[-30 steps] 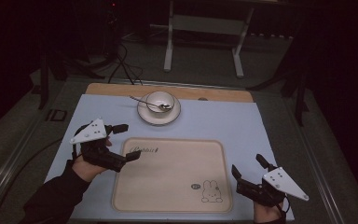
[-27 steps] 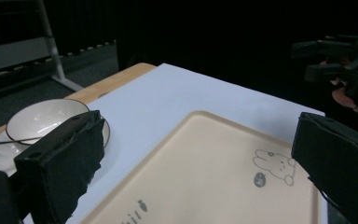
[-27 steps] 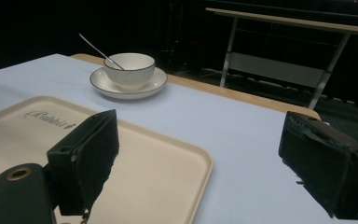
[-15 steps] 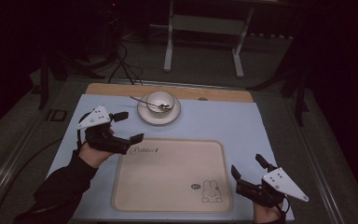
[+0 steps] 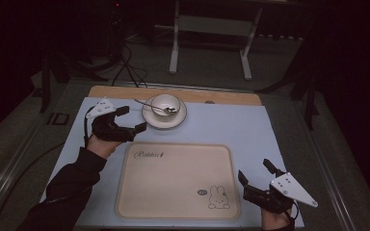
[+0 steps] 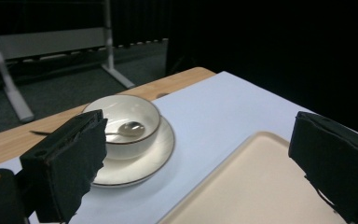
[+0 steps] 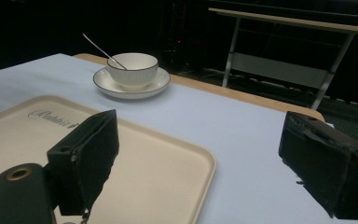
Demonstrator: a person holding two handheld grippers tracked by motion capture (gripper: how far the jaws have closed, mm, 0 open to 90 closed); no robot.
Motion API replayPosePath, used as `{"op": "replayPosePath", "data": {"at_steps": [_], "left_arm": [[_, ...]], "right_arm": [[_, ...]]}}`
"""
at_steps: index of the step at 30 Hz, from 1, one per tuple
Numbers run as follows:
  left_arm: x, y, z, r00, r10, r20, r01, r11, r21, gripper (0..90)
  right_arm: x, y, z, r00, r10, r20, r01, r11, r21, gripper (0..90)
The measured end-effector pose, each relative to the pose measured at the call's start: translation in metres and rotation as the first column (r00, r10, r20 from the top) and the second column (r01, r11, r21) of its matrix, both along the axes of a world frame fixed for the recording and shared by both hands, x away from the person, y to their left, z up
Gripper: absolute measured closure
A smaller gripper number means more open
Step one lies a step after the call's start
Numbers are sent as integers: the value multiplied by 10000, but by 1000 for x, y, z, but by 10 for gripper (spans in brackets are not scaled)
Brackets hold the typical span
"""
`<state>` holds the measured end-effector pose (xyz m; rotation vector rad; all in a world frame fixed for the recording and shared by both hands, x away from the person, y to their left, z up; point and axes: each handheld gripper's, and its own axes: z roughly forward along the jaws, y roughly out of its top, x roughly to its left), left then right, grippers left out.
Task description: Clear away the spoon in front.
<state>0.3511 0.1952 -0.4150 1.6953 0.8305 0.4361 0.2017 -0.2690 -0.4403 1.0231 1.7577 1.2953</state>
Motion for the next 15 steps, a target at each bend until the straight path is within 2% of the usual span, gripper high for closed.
{"op": "replayPosePath", "data": {"at_steps": [7, 10, 15], "left_arm": [[19, 2, -18, 9981, 485, -377, -484, 9988, 34, 71], [28, 3, -26, 9953, 769, -596, -775, 9970, -75, 71], [40, 3, -37, 9900, 952, -1037, -1005, 9938, -473, 71]], "right_arm": [[0, 0, 0, 10000, 76, -15, -76, 10000, -9, 121], [0, 1, -1, 9999, 112, -48, -113, 9999, -22, 120], [0, 0, -1, 9999, 120, -55, -120, 9999, 4, 121]]}}
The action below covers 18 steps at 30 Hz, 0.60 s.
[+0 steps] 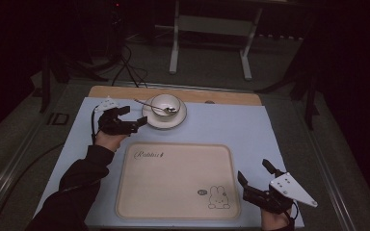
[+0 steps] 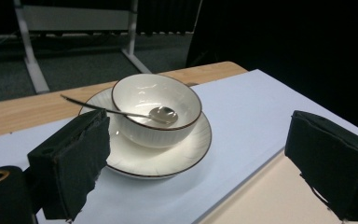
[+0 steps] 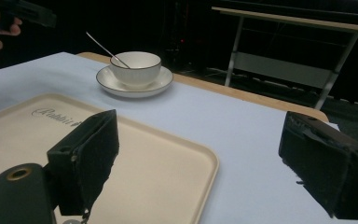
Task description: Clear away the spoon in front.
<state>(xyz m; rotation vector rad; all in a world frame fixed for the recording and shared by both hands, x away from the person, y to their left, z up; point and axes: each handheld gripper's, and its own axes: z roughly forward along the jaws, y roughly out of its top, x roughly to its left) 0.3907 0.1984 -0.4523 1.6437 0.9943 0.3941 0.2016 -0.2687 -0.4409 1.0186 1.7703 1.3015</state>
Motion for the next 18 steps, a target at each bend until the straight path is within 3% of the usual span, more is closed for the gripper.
{"op": "replayPosePath", "data": {"at_steps": [3, 7, 11, 18], "left_arm": [[7, 0, -5, 9996, 237, -125, -239, 9996, -136, 71], [15, 2, -12, 9986, 420, -314, -440, 9969, -654, 86], [23, 2, -19, 9964, 692, -493, -720, 9958, -570, 86], [36, 4, -29, 9915, 1012, -816, -1093, 9887, -1030, 148]], "right_arm": [[1, 0, -1, 10000, 6, -38, -6, 10000, 9, 120], [0, 1, 0, 10000, 10, -26, -10, 10000, -19, 120], [0, 1, 0, 10000, 39, -11, -40, 10000, -44, 121], [0, 0, -1, 10000, 67, -59, -67, 10000, -5, 120]]}}
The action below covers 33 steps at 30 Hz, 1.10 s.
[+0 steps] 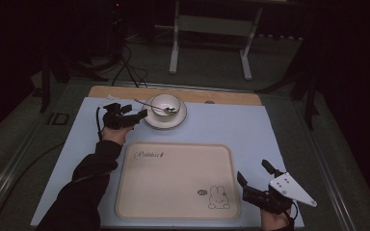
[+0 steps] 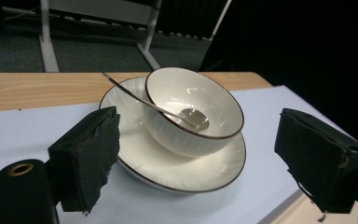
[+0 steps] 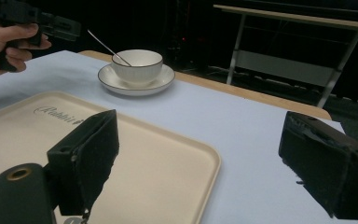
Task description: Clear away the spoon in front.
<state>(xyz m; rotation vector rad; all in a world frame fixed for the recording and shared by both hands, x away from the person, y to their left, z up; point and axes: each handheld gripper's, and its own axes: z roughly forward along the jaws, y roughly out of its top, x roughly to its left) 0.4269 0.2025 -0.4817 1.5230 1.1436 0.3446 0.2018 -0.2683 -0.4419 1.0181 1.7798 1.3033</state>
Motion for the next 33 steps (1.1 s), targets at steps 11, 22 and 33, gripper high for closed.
{"op": "replayPosePath", "data": {"at_steps": [11, 22, 33], "left_arm": [[15, 2, -11, 9939, 928, -602, -962, 9938, -562, 238], [28, -2, -14, 9855, 1457, -872, -1528, 9848, -822, 394], [36, -4, -16, 9771, 1855, -1042, -1976, 9728, -1207, 522]], "right_arm": [[0, 0, 0, 10000, 27, -34, -27, 10000, 19, 120], [1, -1, -1, 9999, 37, -119, -36, 10000, 87, 121], [1, -1, -1, 9999, 68, -147, -67, 9999, 85, 121]]}}
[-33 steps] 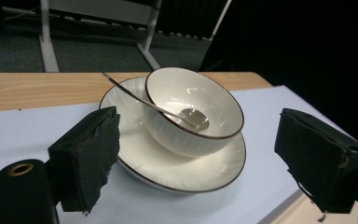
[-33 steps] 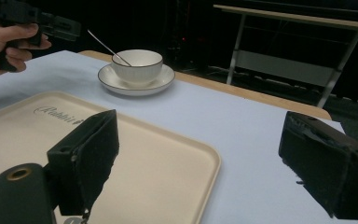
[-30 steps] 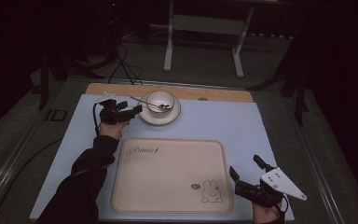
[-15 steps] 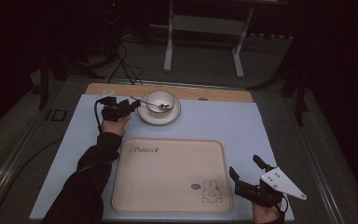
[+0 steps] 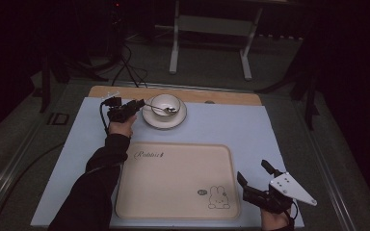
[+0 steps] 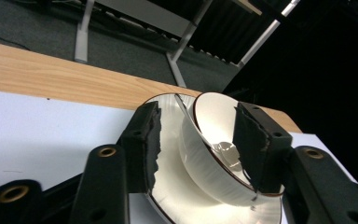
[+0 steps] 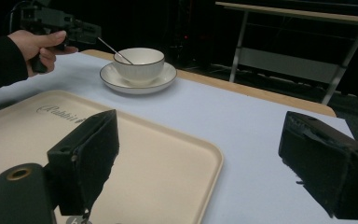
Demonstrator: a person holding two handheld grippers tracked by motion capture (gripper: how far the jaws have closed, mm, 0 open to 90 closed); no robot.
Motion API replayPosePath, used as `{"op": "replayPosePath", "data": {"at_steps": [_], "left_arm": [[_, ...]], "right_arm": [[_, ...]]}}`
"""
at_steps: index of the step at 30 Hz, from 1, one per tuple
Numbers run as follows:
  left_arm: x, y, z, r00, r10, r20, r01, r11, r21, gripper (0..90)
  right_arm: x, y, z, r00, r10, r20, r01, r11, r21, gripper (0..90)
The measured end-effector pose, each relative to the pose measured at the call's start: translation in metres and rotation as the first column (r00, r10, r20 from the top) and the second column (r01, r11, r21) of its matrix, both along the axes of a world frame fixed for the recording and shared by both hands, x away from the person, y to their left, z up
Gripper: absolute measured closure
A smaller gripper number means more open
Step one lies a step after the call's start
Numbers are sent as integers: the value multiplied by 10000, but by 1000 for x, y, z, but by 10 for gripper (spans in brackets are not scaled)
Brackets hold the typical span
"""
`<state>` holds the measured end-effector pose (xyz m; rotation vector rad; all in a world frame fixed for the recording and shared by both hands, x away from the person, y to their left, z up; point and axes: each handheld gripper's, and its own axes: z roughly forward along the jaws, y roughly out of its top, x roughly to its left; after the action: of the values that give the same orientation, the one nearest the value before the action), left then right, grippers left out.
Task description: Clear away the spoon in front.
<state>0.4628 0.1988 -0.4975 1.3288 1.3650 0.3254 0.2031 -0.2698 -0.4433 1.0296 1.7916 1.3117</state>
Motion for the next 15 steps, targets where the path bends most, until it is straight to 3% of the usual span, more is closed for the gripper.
{"op": "replayPosePath", "data": {"at_steps": [6, 15], "left_arm": [[4, -2, -3, 10000, 49, -77, -49, 10000, 23, 560], [2, -7, -5, 9981, 589, 157, -587, 9982, -138, 651]], "right_arm": [[0, 0, 0, 10000, 21, -20, -21, 10000, 4, 121], [1, 0, -1, 10000, 39, -48, -39, 10000, 5, 121]]}}
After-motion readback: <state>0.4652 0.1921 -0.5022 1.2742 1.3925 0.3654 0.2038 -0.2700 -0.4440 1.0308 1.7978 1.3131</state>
